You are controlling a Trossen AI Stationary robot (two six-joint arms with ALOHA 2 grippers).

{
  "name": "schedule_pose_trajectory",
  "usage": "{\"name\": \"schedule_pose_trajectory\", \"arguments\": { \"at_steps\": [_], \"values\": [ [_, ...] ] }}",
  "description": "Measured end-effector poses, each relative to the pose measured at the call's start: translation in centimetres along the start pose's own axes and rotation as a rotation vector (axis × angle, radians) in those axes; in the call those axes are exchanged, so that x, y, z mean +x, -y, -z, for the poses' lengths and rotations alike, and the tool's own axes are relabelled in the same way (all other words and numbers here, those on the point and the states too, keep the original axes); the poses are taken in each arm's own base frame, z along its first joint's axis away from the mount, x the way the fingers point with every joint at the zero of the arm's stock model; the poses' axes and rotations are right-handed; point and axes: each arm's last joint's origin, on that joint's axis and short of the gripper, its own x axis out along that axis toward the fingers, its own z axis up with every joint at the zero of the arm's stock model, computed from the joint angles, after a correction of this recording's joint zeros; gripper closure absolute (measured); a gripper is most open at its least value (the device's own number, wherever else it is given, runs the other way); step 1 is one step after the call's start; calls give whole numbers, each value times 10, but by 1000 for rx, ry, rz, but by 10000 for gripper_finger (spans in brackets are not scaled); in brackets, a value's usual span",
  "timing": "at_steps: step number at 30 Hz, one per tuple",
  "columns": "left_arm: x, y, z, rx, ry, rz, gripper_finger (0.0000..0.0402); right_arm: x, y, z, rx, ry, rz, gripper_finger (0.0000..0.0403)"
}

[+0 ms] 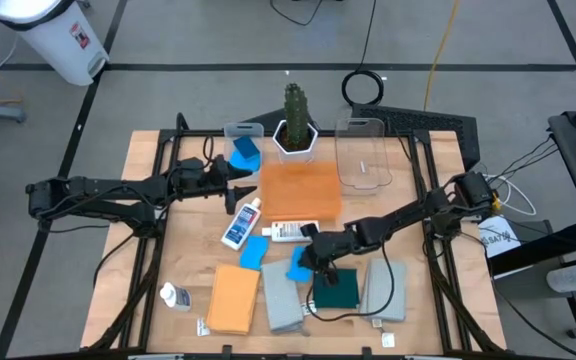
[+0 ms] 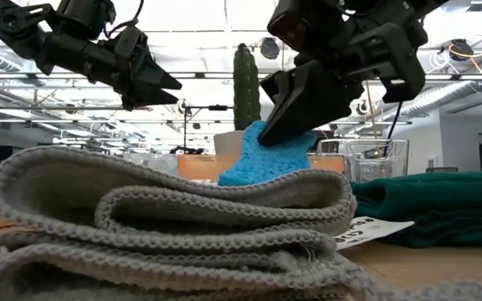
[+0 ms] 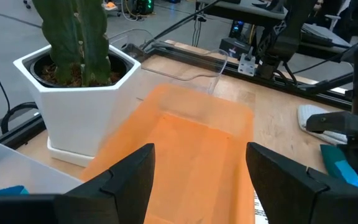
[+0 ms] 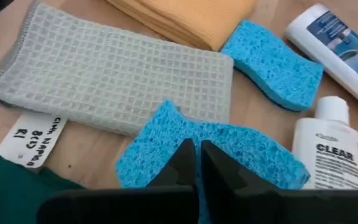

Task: Pick & Place Kitchen Items
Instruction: Put the blue sponge into the white bin

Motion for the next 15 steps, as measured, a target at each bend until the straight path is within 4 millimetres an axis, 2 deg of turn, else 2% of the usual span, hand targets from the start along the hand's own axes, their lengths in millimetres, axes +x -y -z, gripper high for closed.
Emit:
{"name": "schedule_pose_trajectory", "arguments": {
  "at_steps": [4,7,9,12,15],
  "values": [
    [0,0,0,-1,4,0,144,5,0,6,-1,-33,15,402],
    [0,0,-1,-1,6,0,144,4,5,5,-12,-33,97,401],
    [0,0,-1,-1,7,0,144,4,7,5,-46,-39,111,390],
    [0,0,-1,-1,8,0,144,-1,8,2,-68,-24,111,345],
    [0,0,-1,0,8,1,144,-3,8,-4,-67,9,116,274]
  ]
}}
